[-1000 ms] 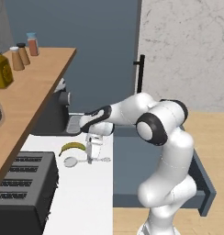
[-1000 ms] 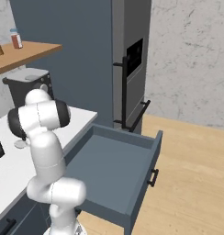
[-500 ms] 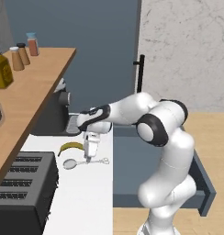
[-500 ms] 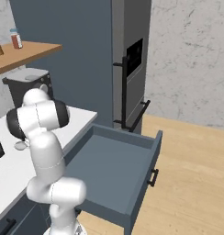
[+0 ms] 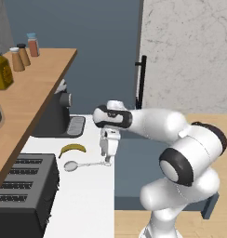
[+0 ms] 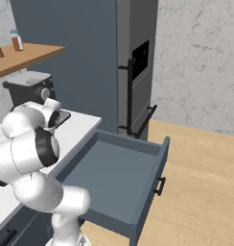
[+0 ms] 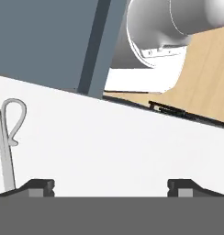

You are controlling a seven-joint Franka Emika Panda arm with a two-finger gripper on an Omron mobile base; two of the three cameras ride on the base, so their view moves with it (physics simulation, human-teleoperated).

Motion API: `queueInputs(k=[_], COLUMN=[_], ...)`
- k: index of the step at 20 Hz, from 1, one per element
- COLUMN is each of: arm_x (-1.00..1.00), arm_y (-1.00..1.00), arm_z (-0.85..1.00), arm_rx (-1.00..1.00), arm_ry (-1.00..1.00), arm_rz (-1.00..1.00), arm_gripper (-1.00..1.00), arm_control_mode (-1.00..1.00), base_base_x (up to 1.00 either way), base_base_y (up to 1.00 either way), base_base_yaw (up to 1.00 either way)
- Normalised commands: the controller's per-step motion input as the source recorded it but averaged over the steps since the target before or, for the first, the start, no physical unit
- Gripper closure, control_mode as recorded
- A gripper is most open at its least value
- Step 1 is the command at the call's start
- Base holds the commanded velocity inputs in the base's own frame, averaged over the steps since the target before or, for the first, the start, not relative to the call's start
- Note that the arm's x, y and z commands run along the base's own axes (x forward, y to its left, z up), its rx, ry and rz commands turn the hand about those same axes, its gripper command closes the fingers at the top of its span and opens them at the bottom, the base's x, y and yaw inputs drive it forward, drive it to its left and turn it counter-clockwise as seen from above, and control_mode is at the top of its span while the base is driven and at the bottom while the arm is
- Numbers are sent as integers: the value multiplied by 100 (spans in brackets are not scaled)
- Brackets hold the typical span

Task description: Pick the tongs from the drawer and place it on the counter.

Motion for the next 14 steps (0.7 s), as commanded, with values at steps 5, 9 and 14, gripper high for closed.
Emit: queueInputs(k=[5, 9, 14], arm_x=[-61, -17, -12], arm_y=[-100, -100, -99], arm_z=[30, 42, 47], arm_rx=[-7, -28, -23], arm_ry=[-8, -16, -19], arm_rz=[11, 33, 49], arm_gripper=[-100, -100, -100], arm_control_mode=[-100, -100, -100], base_base_x=[0, 0, 0], base_base_y=[0, 0, 0], base_base_yaw=[0, 0, 0])
